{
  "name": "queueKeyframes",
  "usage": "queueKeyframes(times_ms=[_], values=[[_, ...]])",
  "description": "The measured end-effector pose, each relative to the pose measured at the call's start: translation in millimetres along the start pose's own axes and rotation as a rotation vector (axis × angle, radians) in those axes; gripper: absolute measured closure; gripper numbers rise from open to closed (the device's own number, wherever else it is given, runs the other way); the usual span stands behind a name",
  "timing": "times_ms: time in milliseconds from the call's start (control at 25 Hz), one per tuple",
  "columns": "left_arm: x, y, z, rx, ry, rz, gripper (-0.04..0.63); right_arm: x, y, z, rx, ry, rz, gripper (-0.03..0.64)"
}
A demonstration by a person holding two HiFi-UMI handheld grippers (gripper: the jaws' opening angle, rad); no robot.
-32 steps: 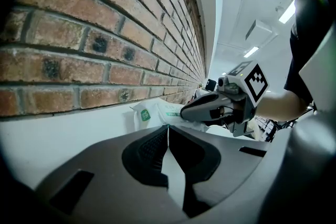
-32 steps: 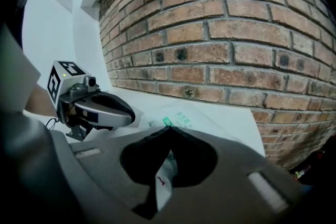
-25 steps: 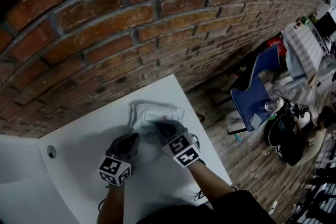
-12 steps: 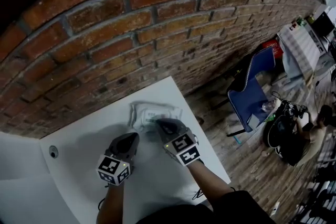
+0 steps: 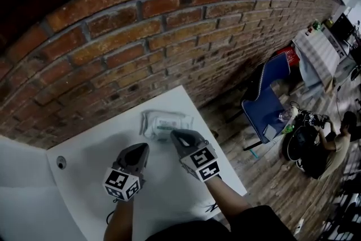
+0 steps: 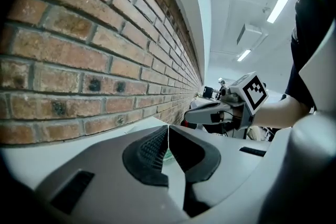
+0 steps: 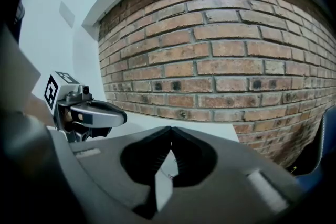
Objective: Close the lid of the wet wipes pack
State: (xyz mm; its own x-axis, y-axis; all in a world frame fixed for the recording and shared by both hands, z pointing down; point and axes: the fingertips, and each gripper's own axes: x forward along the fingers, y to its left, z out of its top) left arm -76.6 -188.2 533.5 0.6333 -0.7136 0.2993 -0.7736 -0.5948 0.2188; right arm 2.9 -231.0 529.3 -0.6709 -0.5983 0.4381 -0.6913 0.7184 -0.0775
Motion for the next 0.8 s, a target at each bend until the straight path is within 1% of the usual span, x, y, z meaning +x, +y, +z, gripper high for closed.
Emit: queueKeyframes(times_ms=[320, 480, 640, 800], values=[[-24.8, -17.2, 14.9, 0.029, -0.036, -0.005, 0.591, -29.4, 18.6, 10.8, 0.008, -0.051, -0.04, 0.618], [-39.0, -26.3, 20.6, 0.043, -0.049, -0.014, 0.591, -46.0, 29.6, 8.8, 0.013, -0.037, -0.058, 0.618], [-52.5, -32.8, 28.1, 0.059, -0.067, -0.021, 0.592, -59.1, 38.8, 19.5, 0.008, -0.086, -0.085, 0.618], [-67.6, -39.7, 33.7, 0.073, -0.081, -0.03, 0.591, -71.6, 50.6, 23.2, 0.007, -0.097, -0.105, 0.618]])
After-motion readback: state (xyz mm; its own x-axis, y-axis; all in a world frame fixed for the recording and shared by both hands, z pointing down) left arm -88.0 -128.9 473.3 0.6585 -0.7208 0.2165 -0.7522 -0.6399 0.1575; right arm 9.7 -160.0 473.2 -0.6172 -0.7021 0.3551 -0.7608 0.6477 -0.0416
